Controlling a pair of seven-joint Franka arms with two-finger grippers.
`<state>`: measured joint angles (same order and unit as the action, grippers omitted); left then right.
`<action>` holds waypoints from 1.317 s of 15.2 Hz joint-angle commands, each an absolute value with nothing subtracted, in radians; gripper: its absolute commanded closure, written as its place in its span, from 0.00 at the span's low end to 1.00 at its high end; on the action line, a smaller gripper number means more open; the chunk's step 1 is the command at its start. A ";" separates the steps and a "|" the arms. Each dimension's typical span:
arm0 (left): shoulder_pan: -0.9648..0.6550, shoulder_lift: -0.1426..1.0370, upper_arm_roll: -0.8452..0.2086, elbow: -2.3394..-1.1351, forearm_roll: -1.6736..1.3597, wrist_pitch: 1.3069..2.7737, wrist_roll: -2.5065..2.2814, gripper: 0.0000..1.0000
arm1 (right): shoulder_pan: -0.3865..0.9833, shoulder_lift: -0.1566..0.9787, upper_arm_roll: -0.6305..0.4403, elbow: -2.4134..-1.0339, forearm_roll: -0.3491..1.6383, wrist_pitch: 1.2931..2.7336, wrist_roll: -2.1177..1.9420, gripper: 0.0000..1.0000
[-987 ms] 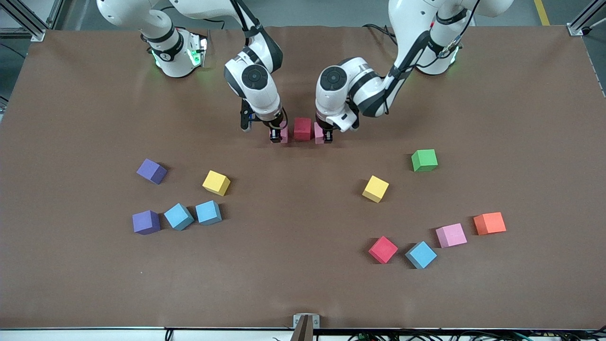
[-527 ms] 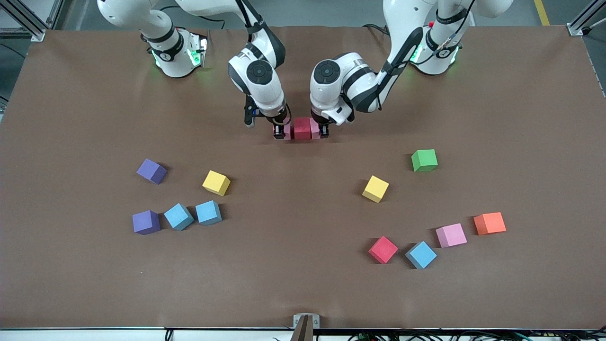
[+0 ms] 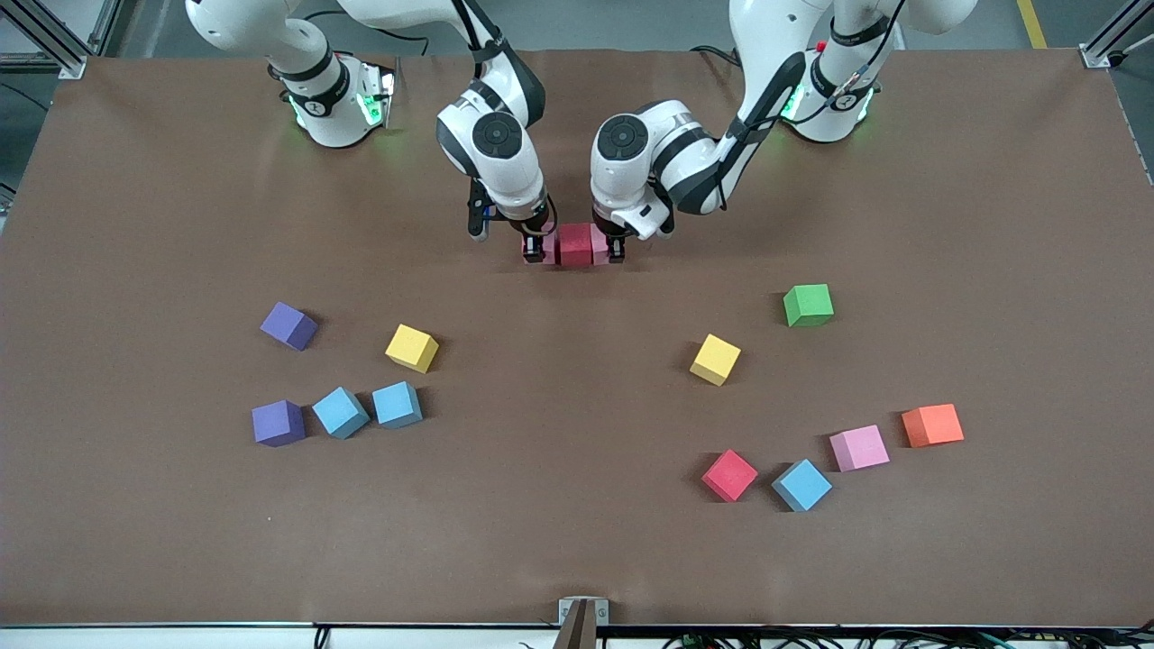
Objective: Arrange 11 blocks into digit 3
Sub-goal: 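Set both cubes beside the red cube in a row and open both grippers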
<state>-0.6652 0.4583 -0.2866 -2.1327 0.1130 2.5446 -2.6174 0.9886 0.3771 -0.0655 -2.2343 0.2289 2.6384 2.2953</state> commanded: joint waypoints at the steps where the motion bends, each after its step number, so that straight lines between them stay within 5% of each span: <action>1: -0.670 0.480 -0.288 -2.114 0.109 2.537 -2.589 0.93 | 1.011 0.422 -0.069 -2.200 0.247 2.645 2.315 0.66; 5: -0.678 0.494 -0.288 -2.099 0.109 2.537 -2.589 0.88 | 1.011 0.426 -0.069 -2.189 0.247 2.643 2.315 0.64; 8: -0.677 0.508 -0.288 -2.077 0.107 2.536 -2.591 0.69 | 1.011 0.436 -0.069 -2.183 0.245 2.643 2.315 0.62; 9: -0.675 0.511 -0.288 -2.068 0.107 2.536 -2.592 0.48 | 1.012 0.439 -0.071 -2.181 0.242 2.642 2.315 0.61; 10: -0.672 0.511 -0.288 -2.063 0.107 2.536 -2.595 0.07 | 1.012 0.439 -0.069 -2.181 0.239 2.642 2.315 0.59; 11: -0.675 0.509 -0.288 -2.059 0.107 2.534 -2.600 0.00 | 1.014 0.439 -0.069 -2.181 0.239 2.642 2.315 0.55; 13: -0.677 0.503 -0.288 -2.049 0.107 2.516 -2.600 0.00 | 1.014 0.437 -0.069 -2.178 0.239 2.637 2.315 0.40; 15: -0.675 0.496 -0.288 -2.031 0.107 2.465 -2.599 0.00 | 1.011 0.437 -0.071 -2.174 0.239 2.616 2.315 0.06; 16: -0.675 0.485 -0.288 -2.019 0.107 2.432 -2.597 0.00 | 1.011 0.436 -0.072 -2.172 0.238 2.596 2.315 0.00; 20: -0.664 0.457 -0.288 -1.982 0.107 2.364 -2.592 0.00 | 1.003 0.416 -0.074 -2.141 0.236 2.528 2.313 0.00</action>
